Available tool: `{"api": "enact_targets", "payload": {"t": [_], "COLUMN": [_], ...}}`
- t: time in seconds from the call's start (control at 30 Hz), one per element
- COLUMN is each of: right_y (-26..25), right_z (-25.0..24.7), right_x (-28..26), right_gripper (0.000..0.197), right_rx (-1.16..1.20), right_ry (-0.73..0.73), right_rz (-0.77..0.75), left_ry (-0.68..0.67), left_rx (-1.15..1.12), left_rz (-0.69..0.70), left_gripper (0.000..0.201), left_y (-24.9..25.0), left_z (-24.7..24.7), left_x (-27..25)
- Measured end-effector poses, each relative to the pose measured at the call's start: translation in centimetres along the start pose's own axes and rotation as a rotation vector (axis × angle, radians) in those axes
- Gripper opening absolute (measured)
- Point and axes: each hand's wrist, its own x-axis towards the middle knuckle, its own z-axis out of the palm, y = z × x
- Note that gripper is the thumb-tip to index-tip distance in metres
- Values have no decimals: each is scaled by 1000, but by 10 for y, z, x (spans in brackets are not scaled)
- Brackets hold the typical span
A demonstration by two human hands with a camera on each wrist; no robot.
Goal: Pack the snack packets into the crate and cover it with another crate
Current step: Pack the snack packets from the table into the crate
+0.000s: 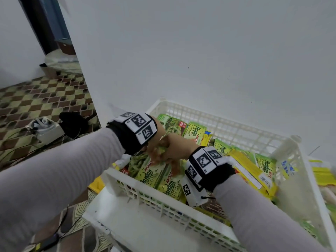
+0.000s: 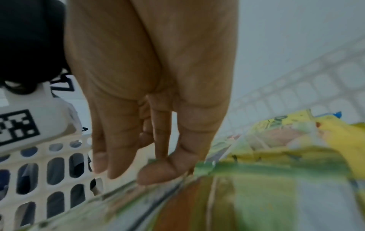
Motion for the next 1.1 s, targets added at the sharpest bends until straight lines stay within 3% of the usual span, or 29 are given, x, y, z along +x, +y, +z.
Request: {"api": "enact_targets", "payload": {"t": [0.1,0.17,0.27,0.4,0.47,0.57,0.63,0.8,0.9,1.03,1.1], "right_y": [6,12,19,20,18,16,15,18,36,78,103], "right_z": [-9,-18,-17,3,11,16,17,3,-20,-56,-69], "right_x": [-5,-13,-22,-27,-25,-26,-27,-35,-49,-74,-84], "right_gripper": [35,32,24,37,45,49,49,41,33,9,7], "right_rx": [-119,-167,-356,-425,-416,-404,-427,-396,-212,19,121], "right_ry": [124,165,37,-169,-206,-176,-173,-181,-129,42,162], "right_rz": [-64,-63,-41,17,-13,-50,-57,-36,-42,14,102], "left_ry": [-150,-177,-158,-109,-112,-36,-53,-103,-24,239,366], "left_rx": [-158,-177,-52,253,259,242,244,109,-22,-296,-475], "left_rz": [93,134,156,170,178,162,175,166,150,301,390], "left_gripper": [27,28,29,48,51,71,66,29,36,35,32], "left_y": [-5,-5,4,10,8,6,8,23,29,39,48], "left_z": [1,3,8,22,27,34,32,18,3,-20,-29], "left_x": [8,10,22,43,58,75,68,29,16,8,9]}}
